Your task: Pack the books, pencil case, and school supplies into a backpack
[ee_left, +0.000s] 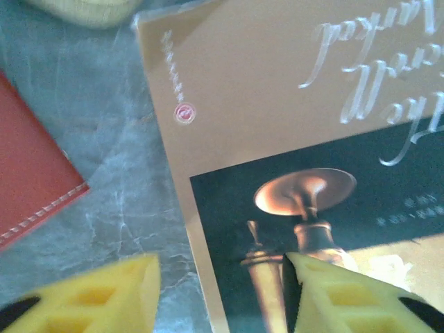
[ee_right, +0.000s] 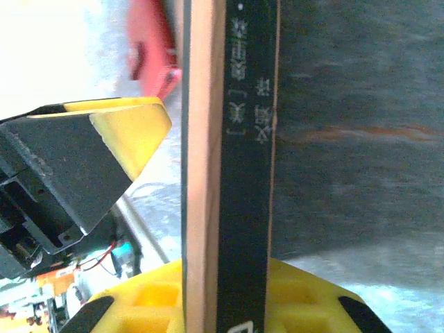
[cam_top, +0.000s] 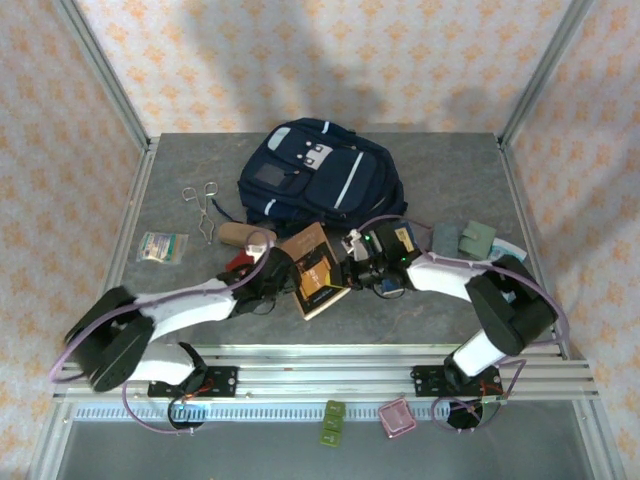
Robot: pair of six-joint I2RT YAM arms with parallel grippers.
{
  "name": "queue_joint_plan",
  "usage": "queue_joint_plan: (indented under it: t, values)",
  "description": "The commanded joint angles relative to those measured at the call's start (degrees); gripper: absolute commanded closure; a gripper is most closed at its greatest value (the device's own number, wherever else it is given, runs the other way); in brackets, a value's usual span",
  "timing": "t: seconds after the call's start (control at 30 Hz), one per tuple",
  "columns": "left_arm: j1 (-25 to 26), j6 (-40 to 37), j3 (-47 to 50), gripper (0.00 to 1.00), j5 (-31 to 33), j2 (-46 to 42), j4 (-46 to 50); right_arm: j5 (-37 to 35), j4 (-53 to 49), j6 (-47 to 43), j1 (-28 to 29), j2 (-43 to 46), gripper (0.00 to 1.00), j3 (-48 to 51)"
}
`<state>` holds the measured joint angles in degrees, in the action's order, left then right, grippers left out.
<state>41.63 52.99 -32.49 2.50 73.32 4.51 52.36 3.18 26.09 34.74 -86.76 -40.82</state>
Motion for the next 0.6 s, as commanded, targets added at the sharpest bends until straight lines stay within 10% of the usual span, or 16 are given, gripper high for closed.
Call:
queue_joint_plan:
  t: [0.0, 0.57]
  values:
    - [-1.2, -3.1, -0.5, 0.37, 3.0, -10.6, 1.1, 3.3, -2.4, -5.4, 0.0, 9.0, 1.00, -6.5]
    - [-14.4, -10.7, 1.6, 0.15, -25.3, -21.4, -28.3, 15.7, 7.3, 2.5, -4.9, 17.5, 1.00, -13.4]
